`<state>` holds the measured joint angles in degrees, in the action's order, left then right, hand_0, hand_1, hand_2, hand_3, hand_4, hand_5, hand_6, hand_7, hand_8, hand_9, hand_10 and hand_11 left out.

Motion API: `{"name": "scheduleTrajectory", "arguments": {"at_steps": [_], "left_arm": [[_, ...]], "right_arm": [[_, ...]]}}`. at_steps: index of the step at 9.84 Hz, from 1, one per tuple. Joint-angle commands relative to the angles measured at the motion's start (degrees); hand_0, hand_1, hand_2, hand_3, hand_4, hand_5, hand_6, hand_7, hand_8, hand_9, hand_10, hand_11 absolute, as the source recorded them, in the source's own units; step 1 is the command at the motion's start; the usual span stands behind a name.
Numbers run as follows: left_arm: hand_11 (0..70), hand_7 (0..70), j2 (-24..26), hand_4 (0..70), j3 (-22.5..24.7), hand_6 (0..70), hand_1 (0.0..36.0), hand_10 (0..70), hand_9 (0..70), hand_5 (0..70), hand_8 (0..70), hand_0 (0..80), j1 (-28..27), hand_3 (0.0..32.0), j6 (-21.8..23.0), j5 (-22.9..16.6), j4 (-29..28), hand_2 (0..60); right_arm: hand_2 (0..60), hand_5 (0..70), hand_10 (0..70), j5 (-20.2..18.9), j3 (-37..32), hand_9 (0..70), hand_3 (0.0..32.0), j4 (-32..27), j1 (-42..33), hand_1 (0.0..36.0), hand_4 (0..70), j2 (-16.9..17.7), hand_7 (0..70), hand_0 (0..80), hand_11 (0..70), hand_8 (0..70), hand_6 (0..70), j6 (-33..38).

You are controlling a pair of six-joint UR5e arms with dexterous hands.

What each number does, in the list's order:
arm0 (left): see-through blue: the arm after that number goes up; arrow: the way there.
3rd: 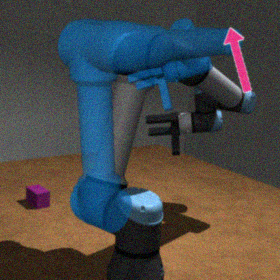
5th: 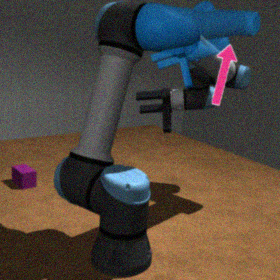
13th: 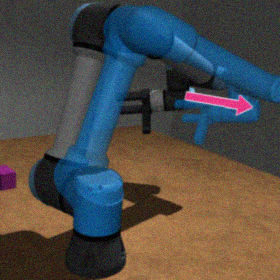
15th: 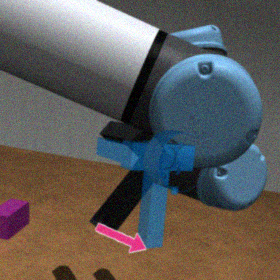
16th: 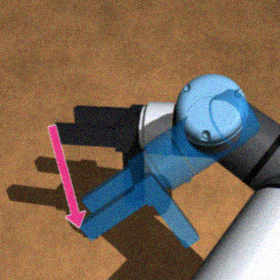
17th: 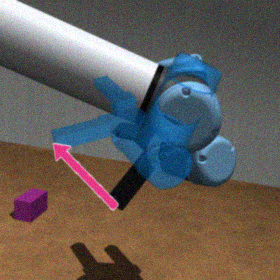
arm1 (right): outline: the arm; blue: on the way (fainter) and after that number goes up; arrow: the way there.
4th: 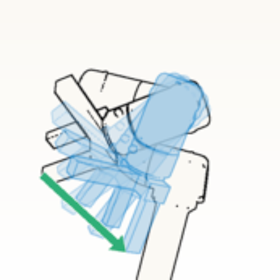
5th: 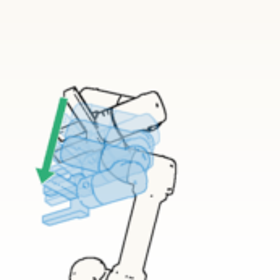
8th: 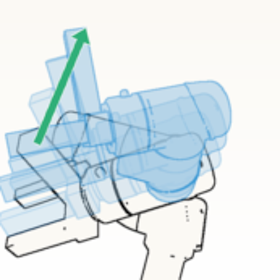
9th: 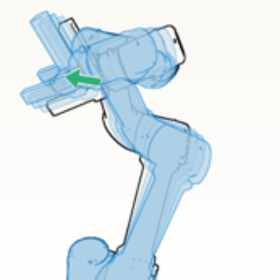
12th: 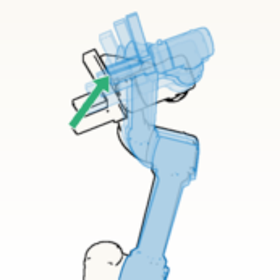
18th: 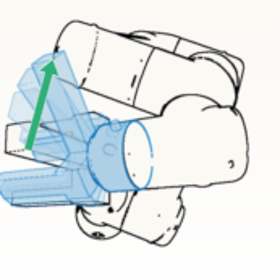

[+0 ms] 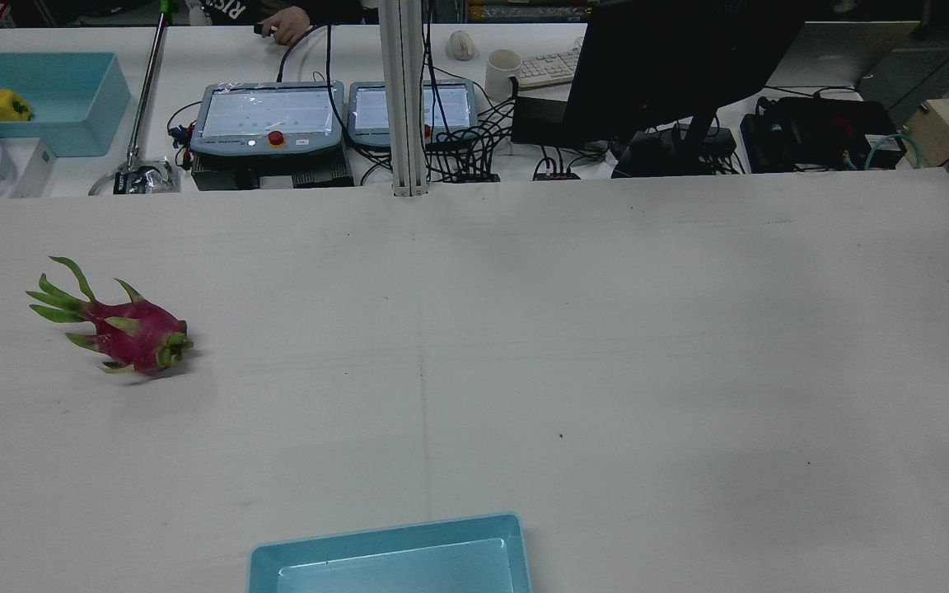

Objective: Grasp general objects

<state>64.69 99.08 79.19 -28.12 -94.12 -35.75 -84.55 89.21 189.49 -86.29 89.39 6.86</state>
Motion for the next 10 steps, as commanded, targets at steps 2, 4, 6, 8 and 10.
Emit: {"name": "scheduleTrajectory", "arguments": {"at_steps": [2, 4, 6, 8, 10], "left_arm": [[0.0, 25.6, 0.09, 26.8, 0.41, 7.4, 0.0, 0.0, 3.7, 70.0, 0.4, 33.6, -0.18, 0.0, -15.34, -7.56, 1.73, 0.0], [0.0, 29.2, 0.09, 30.6, 0.85, 9.5, 0.0, 0.0, 4.4, 70.0, 0.9, 49.3, -0.09, 0.0, -17.14, -7.57, 2.08, 0.0], [0.0, 38.5, 0.70, 37.6, 5.74, 14.8, 0.0, 0.0, 6.3, 70.0, 1.9, 56.9, -0.35, 0.0, -19.15, -7.40, 7.41, 0.0], [0.0, 45.5, 7.43, 46.2, 9.28, 19.2, 4.4, 0.0, 7.7, 70.0, 2.8, 68.6, -0.96, 0.0, -25.29, -6.61, 20.21, 0.0], [0.0, 43.2, 14.65, 42.1, 9.29, 18.1, 5.8, 0.0, 7.2, 70.0, 2.6, 77.7, -5.25, 0.0, -31.00, -6.26, 28.59, 0.0]], "right_arm": [[0.0, 0.0, 0.0, 0.00, 0.00, 0.0, 0.0, 0.00, -0.02, 0.0, 0.0, 0.00, 0.0, 0.0, 0.0, 0.0, 0.0, 0.00], [0.0, 0.0, 0.0, 0.00, 0.00, 0.0, 0.0, 0.00, 0.07, 0.0, 0.0, 0.00, 0.0, 0.0, 0.0, 0.0, 0.0, 0.00], [0.0, 0.0, 0.0, 0.00, 0.00, 0.0, 0.0, 0.00, 0.07, 0.0, 0.0, 0.00, 0.0, 0.0, 0.0, 0.0, 0.0, 0.00], [0.0, 0.0, 0.0, 0.00, 0.00, 0.0, 0.0, 0.00, 0.07, 0.0, 0.0, 0.00, 0.0, 0.0, 0.0, 0.0, 0.0, 0.00], [0.0, 0.0, 0.0, 0.00, 0.00, 0.0, 0.0, 0.00, -0.02, 0.0, 0.0, 0.00, 0.0, 0.0, 0.0, 0.0, 0.0, 0.00]]}}
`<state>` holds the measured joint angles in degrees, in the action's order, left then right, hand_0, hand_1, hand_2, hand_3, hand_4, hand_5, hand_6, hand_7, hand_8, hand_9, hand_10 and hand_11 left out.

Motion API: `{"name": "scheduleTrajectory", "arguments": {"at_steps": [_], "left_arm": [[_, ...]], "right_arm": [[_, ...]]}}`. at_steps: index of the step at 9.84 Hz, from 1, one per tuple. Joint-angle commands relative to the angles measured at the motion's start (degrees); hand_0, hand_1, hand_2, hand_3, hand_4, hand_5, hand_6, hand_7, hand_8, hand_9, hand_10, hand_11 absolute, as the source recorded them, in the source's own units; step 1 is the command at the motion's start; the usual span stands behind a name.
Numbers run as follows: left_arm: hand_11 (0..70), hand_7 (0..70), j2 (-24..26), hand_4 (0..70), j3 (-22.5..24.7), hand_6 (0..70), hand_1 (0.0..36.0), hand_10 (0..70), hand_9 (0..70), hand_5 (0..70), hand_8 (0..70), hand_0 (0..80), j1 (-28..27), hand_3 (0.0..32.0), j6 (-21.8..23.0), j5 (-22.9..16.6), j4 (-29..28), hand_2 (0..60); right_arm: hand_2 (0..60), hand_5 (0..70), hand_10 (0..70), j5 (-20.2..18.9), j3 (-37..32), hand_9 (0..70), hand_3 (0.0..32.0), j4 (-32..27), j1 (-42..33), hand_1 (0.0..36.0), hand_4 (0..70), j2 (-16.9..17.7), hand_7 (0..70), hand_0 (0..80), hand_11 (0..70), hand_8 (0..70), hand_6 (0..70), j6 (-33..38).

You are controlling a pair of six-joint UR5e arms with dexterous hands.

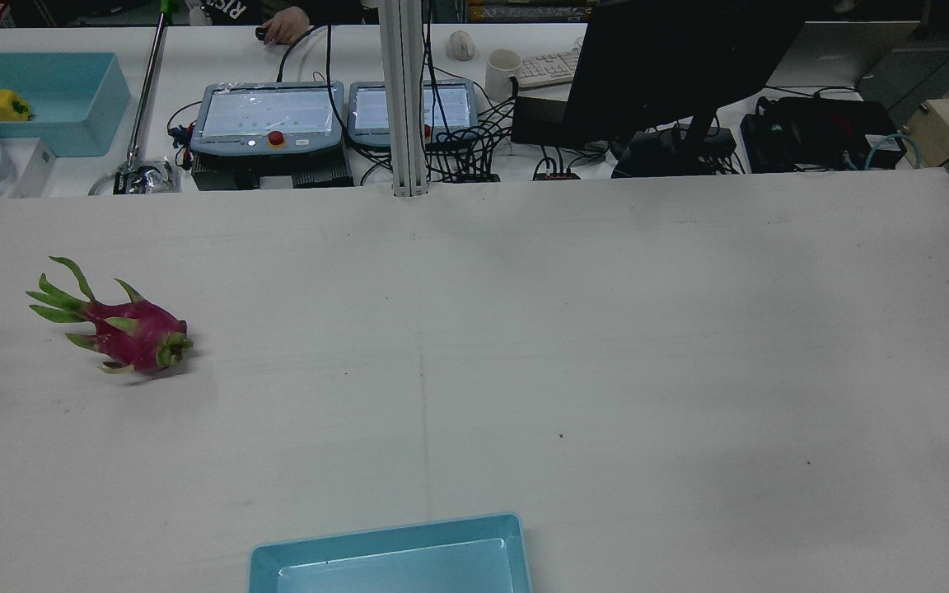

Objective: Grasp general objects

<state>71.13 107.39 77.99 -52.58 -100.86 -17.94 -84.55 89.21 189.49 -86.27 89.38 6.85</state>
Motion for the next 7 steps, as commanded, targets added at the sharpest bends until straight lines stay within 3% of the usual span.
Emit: {"name": "scheduleTrajectory", "arguments": {"at_steps": [1, 4, 5, 6, 7], "left_arm": [[0.0, 42.4, 10.24, 39.9, 0.98, 17.3, 5.6, 0.0, 7.0, 70.0, 2.4, 79.3, -5.82, 0.0, -9.27, 1.28, 13.26, 0.0], [0.0, 37.0, 10.52, 35.1, 0.81, 14.9, 8.6, 0.0, 6.0, 70.0, 1.9, 75.9, -6.36, 0.0, -13.94, 1.02, 13.11, 0.0], [0.0, 37.2, 10.52, 33.6, 0.72, 14.8, 12.9, 0.0, 6.0, 70.0, 1.9, 80.0, -6.45, 0.0, -16.04, 1.02, 12.76, 0.0], [0.0, 40.0, 10.52, 31.9, 0.72, 15.0, 20.8, 0.0, 6.6, 70.0, 2.0, 78.8, -6.45, 0.0, -16.59, 1.02, 12.50, 0.0], [0.0, 38.7, 10.52, 29.5, 0.72, 14.6, 36.0, 0.0, 6.3, 70.0, 1.9, 80.0, -6.45, 0.0, -17.11, 0.93, 12.32, 55.7]], "right_arm": [[0.0, 0.0, 0.0, 0.00, 0.00, 0.0, 0.0, 0.00, -0.04, 0.0, 0.0, 0.00, 0.0, 0.0, 0.0, 0.0, 0.0, 0.00], [0.0, 0.0, 0.0, 0.00, 0.00, 0.0, 0.0, 0.00, -0.04, 0.0, 0.0, 0.00, 0.0, 0.0, 0.0, 0.0, 0.0, 0.00], [0.0, 0.0, 0.0, 0.00, 0.00, 0.0, 0.0, 0.00, 0.04, 0.0, 0.0, 0.00, 0.0, 0.0, 0.0, 0.0, 0.0, 0.00], [0.0, 0.0, 0.0, 0.00, 0.00, 0.0, 0.0, -0.09, 0.04, 0.0, 0.0, 0.00, 0.0, 0.0, 0.0, 0.0, 0.0, 0.00], [0.0, 0.0, 0.0, 0.00, 0.00, 0.0, 0.0, 0.00, 0.04, 0.0, 0.0, 0.00, 0.0, 0.0, 0.0, 0.0, 0.0, 0.09]]}}
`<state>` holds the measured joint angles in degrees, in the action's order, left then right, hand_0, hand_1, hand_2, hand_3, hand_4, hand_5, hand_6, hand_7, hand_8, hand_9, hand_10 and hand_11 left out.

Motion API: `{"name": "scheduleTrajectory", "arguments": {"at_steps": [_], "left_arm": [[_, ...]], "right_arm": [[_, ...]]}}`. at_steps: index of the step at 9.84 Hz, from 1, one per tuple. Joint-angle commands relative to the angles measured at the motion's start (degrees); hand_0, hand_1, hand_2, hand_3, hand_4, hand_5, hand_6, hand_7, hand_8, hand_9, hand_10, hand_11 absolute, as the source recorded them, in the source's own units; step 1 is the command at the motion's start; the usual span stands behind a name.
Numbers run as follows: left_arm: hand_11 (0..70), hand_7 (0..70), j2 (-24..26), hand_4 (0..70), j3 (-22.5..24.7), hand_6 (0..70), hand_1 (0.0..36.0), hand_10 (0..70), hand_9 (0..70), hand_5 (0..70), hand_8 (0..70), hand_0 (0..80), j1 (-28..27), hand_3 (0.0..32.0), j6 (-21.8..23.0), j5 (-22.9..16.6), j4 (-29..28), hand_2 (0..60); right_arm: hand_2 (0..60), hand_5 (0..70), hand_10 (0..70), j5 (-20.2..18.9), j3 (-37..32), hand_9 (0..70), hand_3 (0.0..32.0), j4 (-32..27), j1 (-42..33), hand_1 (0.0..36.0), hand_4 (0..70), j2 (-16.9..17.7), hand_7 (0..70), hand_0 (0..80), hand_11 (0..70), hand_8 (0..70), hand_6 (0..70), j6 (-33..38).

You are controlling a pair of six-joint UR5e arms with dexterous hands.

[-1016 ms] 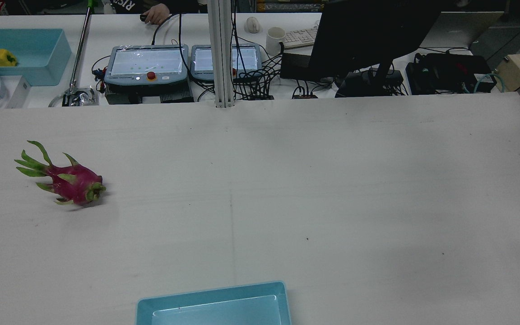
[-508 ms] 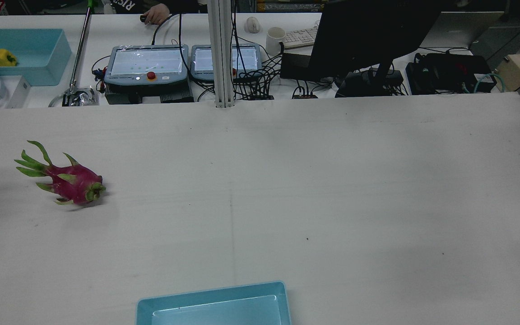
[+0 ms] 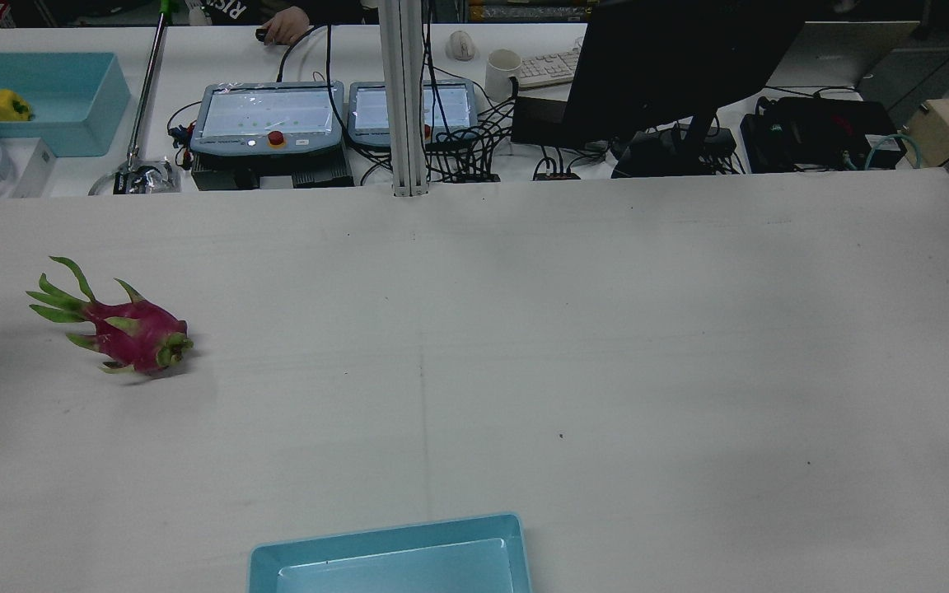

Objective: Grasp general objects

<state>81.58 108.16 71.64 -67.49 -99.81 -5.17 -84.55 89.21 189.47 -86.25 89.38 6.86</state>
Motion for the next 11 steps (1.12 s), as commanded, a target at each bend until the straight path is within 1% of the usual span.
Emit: {"name": "scheduleTrajectory", "arguments": {"at_steps": [1, 2, 3, 4, 5, 6, 7, 9, 10, 11], "left_arm": [[0.0, 34.2, 0.07, 19.2, -0.05, 12.3, 36.0, 0.0, 5.4, 70.0, 1.4, 80.0, -1.66, 0.0, -3.16, -0.12, -0.54, 60.0], [0.0, 29.5, 0.07, 7.2, 0.12, 8.0, 36.0, 0.0, 4.5, 70.0, 0.6, 80.0, -4.72, 0.0, -3.17, 0.49, -0.80, 60.0], [0.0, 31.0, 0.07, 4.2, 0.12, 7.8, 36.0, 0.0, 4.8, 70.0, 0.5, 80.0, -7.10, 0.0, -3.26, 2.59, -0.98, 60.0], [0.0, 29.6, 0.07, 0.0, 0.21, 4.4, 36.0, 0.0, 4.5, 70.0, 0.0, 80.0, -9.48, 0.0, -4.39, 4.78, -0.63, 60.0], [0.0, 27.4, 0.15, 0.0, 0.39, 0.9, 36.0, 0.0, 4.0, 70.0, 0.0, 80.0, -10.46, 0.0, -5.27, 5.59, -0.45, 60.0], [0.0, 27.6, 0.24, 0.0, 0.56, 0.9, 36.0, 0.0, 4.1, 70.0, 0.0, 80.0, -10.73, 0.0, -5.28, 5.59, -0.45, 60.0], [0.0, 29.3, 0.85, 0.0, 0.82, 2.5, 36.0, 0.0, 4.4, 70.0, 0.0, 80.0, -10.73, 0.0, -5.20, 5.59, -0.19, 60.0], [0.0, 28.4, 4.71, 0.0, 0.39, 4.0, 36.0, 0.0, 4.2, 70.0, 0.0, 80.0, -10.82, 0.0, -5.63, 5.68, 2.97, 60.0], [0.0, 22.7, 5.51, 10.8, 0.21, 3.5, 1.1, 0.0, 3.1, 70.0, 0.0, 39.0, -10.82, 0.0, -5.63, 5.68, 2.63, 1.7], [0.0, 23.9, 6.38, 19.1, -0.05, 5.1, 0.0, 0.0, 3.3, 70.0, 0.0, 19.0, -10.91, 0.0, -5.72, 5.68, 2.63, 0.0]], "right_arm": [[0.0, 0.0, 0.0, 0.00, 0.00, 0.0, 0.0, 0.02, 0.03, 0.0, 0.0, 0.00, 0.0, 0.0, 0.0, 0.0, 0.0, 0.00], [0.0, 0.0, 0.0, 0.00, 0.00, 0.0, 0.0, 0.02, -0.06, 0.0, 0.0, 0.00, 0.0, 0.0, 0.0, 0.0, 0.0, 0.09], [0.0, 0.0, 0.0, 0.00, 0.00, 0.0, 0.0, 0.02, 0.03, 0.0, 0.0, 0.00, 0.0, 0.0, 0.0, 0.0, 0.0, 0.00], [0.0, 0.0, 0.0, 0.00, 0.00, 0.0, 0.0, 0.02, -0.06, 0.0, 0.0, 0.00, 0.0, 0.0, 0.0, 0.0, 0.0, 0.00], [0.0, 0.0, 0.0, 0.00, 0.00, 0.0, 0.0, 0.02, -0.06, 0.0, 0.0, 0.00, 0.0, 0.0, 0.0, 0.0, 0.0, 0.00], [0.0, 0.0, 0.0, 0.00, 0.00, 0.0, 0.0, 0.02, 0.03, 0.0, 0.0, 0.00, 0.0, 0.0, 0.0, 0.0, 0.0, 0.00], [0.0, 0.0, 0.0, 0.00, 0.00, 0.0, 0.0, 0.02, 0.03, 0.0, 0.0, 0.00, 0.0, 0.0, 0.0, 0.0, 0.0, 0.09], [0.0, 0.0, 0.0, 0.00, 0.00, 0.0, 0.0, 0.02, -0.06, 0.0, 0.0, 0.00, 0.0, 0.0, 0.0, 0.0, 0.0, 0.00], [0.0, 0.0, 0.0, 0.00, 0.00, 0.0, 0.0, 0.02, -0.06, 0.0, 0.0, 0.00, 0.0, 0.0, 0.0, 0.0, 0.0, 0.00], [0.0, 0.0, 0.0, 0.00, 0.00, 0.0, 0.0, 0.02, -0.06, 0.0, 0.0, 0.00, 0.0, 0.0, 0.0, 0.0, 0.0, 0.00]]}}
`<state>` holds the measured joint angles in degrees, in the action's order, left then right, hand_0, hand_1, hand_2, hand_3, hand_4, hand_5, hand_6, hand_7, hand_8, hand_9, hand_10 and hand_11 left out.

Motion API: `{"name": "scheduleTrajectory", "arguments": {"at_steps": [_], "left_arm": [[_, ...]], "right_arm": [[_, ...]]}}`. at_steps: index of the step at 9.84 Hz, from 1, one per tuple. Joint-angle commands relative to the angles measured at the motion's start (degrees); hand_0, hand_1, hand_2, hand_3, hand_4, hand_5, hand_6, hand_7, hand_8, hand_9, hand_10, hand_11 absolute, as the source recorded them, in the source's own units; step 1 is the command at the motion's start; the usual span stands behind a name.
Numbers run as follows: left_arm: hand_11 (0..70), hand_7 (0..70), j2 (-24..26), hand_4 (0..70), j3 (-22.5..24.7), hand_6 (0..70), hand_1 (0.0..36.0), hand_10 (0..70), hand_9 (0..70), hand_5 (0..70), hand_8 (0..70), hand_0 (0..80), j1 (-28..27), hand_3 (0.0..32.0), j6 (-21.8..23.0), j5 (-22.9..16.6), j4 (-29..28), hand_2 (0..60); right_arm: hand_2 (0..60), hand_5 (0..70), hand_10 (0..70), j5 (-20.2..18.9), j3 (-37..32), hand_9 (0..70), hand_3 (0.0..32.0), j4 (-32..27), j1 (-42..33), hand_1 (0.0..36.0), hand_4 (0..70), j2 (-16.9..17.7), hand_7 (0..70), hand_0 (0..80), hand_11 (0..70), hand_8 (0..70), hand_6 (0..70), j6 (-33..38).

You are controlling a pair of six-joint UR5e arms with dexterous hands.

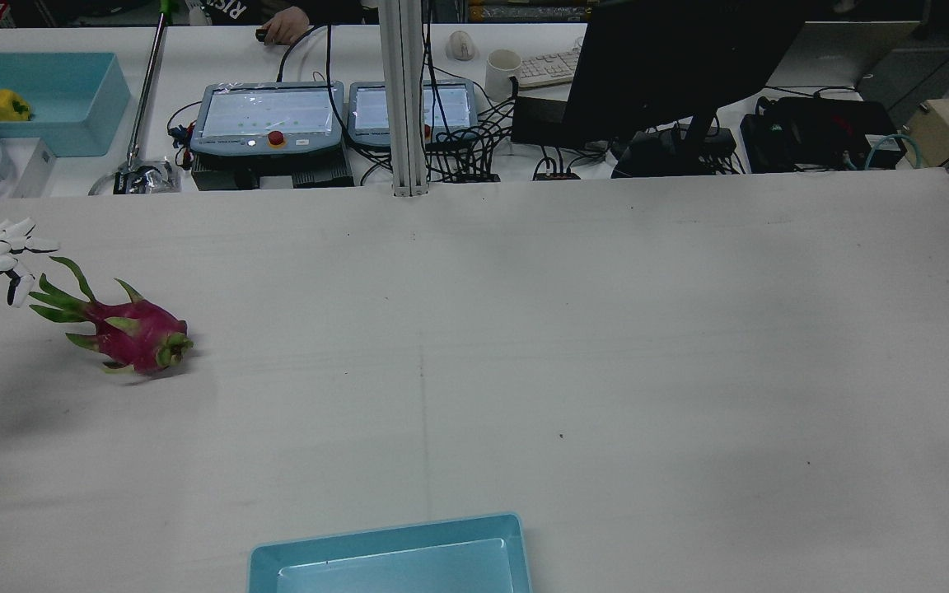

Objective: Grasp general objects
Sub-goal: 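Move the left hand down beside the pink dragon fruit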

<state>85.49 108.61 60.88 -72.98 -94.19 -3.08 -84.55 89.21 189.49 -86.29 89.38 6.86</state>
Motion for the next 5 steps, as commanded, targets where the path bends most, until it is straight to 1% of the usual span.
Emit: {"name": "scheduleTrajectory", "arguments": {"at_steps": [1, 2, 3, 4, 5], "left_arm": [[0.0, 25.0, 2.92, 22.6, -0.59, 6.0, 0.0, 0.0, 3.6, 70.0, 0.2, 18.9, -1.98, 0.0, -1.54, 0.32, 0.70, 0.0], [0.0, 24.3, 3.45, 21.8, -0.59, 5.6, 0.0, 0.0, 3.4, 70.0, 0.1, 18.9, -6.08, 0.0, -3.64, 3.81, 1.92, 0.0], [0.0, 20.2, 4.59, 13.5, -0.68, 3.0, 0.0, 0.0, 2.6, 70.0, 0.0, 19.1, -10.21, 0.0, -4.88, 7.50, 3.85, 0.0], [0.0, 18.0, 5.73, 8.1, -1.20, 1.5, 0.0, 0.0, 2.2, 70.0, 0.0, 19.4, -13.04, 0.0, -5.06, 9.53, 5.00, 0.0], [0.0, 17.3, 7.74, 5.3, -2.25, 0.7, 0.0, 0.0, 2.0, 70.0, 0.0, 19.6, -13.15, 0.0, -5.06, 9.55, 6.66, 0.0]], "right_arm": [[0.0, 0.0, 0.0, 0.00, 0.00, 0.0, 0.0, 0.00, -0.02, 0.0, 0.0, 0.00, 0.0, 0.0, 0.0, 0.0, 0.0, -0.01], [0.0, 0.0, 0.0, 0.00, 0.00, 0.0, 0.0, 0.00, -0.02, 0.0, 0.0, 0.00, 0.0, 0.0, 0.0, 0.0, 0.0, -0.01], [0.0, 0.0, 0.0, 0.00, 0.00, 0.0, 0.0, 0.00, 0.07, 0.0, 0.0, 0.00, 0.0, 0.0, 0.0, 0.0, 0.0, -0.01], [0.0, 0.0, 0.0, 0.00, 0.00, 0.0, 0.0, 0.00, -0.02, 0.0, 0.0, 0.00, 0.0, 0.0, 0.0, 0.0, 0.0, -0.01], [0.0, 0.0, 0.0, 0.00, 0.00, 0.0, 0.0, 0.00, -0.02, 0.0, 0.0, 0.00, 0.0, 0.0, 0.0, 0.0, 0.0, -0.01]]}}
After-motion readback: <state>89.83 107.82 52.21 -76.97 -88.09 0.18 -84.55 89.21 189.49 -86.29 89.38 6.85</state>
